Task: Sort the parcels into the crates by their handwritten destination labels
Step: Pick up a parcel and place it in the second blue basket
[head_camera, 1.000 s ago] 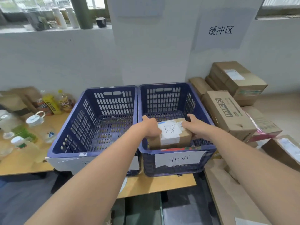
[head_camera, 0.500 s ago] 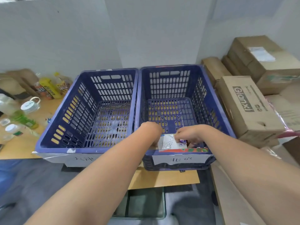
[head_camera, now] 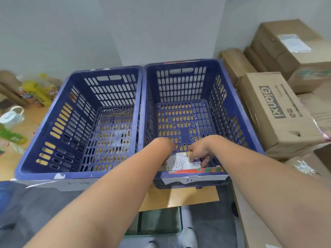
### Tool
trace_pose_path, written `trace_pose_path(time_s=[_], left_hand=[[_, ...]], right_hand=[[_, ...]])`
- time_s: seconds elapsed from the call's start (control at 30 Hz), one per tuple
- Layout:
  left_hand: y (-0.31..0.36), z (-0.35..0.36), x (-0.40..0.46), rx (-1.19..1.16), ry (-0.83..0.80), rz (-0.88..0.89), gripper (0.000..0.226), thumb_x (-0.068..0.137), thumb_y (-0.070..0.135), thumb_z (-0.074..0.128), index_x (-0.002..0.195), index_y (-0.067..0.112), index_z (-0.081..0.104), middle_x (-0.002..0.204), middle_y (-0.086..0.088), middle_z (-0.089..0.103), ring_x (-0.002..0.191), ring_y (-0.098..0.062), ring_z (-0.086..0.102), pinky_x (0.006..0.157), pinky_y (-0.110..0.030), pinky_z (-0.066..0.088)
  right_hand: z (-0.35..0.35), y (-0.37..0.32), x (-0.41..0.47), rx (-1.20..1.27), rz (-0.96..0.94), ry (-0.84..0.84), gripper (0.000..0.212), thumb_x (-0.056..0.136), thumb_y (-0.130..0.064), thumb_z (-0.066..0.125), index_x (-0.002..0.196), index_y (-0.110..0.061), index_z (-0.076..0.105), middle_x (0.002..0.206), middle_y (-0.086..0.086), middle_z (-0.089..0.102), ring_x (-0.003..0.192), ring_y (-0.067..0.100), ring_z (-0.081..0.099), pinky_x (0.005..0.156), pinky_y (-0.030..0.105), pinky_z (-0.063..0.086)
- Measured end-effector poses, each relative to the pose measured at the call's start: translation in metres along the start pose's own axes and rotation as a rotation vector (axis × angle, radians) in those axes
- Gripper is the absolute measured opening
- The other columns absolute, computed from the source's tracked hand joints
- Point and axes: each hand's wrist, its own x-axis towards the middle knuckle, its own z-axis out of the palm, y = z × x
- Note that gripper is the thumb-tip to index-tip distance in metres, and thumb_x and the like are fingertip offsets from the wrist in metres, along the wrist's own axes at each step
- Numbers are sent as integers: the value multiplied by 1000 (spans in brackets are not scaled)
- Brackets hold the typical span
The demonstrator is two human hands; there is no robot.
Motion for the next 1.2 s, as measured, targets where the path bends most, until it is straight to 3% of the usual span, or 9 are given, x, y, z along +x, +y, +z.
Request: trace_pose_path(time_s=[0.27, 0.37, 0.5, 0.67, 0.77, 0.9, 1.03, 1.13, 1.2], left_hand=[[-11, -5, 14, -95, -13, 12, 60, 86, 23, 79, 138, 8, 53, 129, -10, 61, 101, -24, 56, 89, -32, 49], [-11, -4, 23, -94, -17, 17, 59, 85, 22, 79, 136, 8, 54, 128, -9, 61, 106, -25, 57, 92, -33, 49], [-6, -5, 34, -42, -35, 10, 53, 92, 12, 71, 140, 6, 50, 141, -13, 51, 126, -34, 51, 106, -47, 46], [-5, -6, 37, -16, -23, 4, 54, 90, 12, 74, 139, 8, 52, 136, -11, 52, 124, -34, 52, 103, -48, 49], [-4, -5, 35, -28, -9, -10, 52, 90, 10, 72, 138, 8, 53, 136, -11, 52, 123, -33, 53, 101, -47, 49], [-3, -1, 20, -64, 28, -28, 53, 93, 8, 68, 143, 6, 49, 140, -12, 52, 126, -32, 53, 104, -44, 48], [-9, -4, -12, -106, 59, -38, 57, 94, 9, 66, 147, 7, 44, 142, -11, 53, 127, -31, 53, 103, -41, 49], [-19, -18, -36, -155, 148, -61, 45, 92, 9, 65, 136, 6, 53, 122, -9, 61, 103, -28, 59, 93, -40, 55], [-23, -31, -56, -197, 244, -45, 47, 92, 9, 63, 137, 7, 51, 126, -10, 60, 101, -27, 60, 91, -40, 55]], right_hand=[[-11, 2, 7, -53, -3, -59, 55, 96, -25, 65, 143, -19, 38, 139, 14, 55, 96, 27, 75, 91, 44, 59], [-12, 0, 5, -174, -6, -44, 50, 98, -29, 63, 140, -19, 39, 129, 16, 59, 91, 31, 76, 89, 46, 60], [-11, 1, 6, -246, -35, -7, 58, 97, -30, 63, 146, -19, 34, 143, 14, 50, 91, 32, 76, 88, 49, 59], [-10, 3, 2, -239, -18, -24, 58, 98, -33, 62, 146, -25, 32, 120, 15, 69, 87, 32, 76, 88, 52, 59], [-9, 3, -5, -377, -64, 58, 61, 98, -38, 60, 149, -18, 33, 134, 12, 62, 105, 32, 70, 97, 51, 54], [-7, 0, -24, -418, -34, 105, 63, 96, -50, 58, 141, -9, 42, 97, 9, 70, 87, 29, 72, 89, 48, 59], [-14, -4, -58, -434, -49, 267, 80, 91, -68, 52, 136, -2, 49, 116, 16, 68, 87, 27, 73, 87, 43, 59], [-17, -10, -93, -441, -83, 409, 73, 94, -64, 50, 137, -5, 52, 126, 17, 64, 87, 27, 66, 82, 40, 55], [-17, -16, -119, -436, -111, 485, 61, 98, -56, 51, 133, -7, 53, 128, 12, 60, 88, 26, 58, 79, 39, 49]])
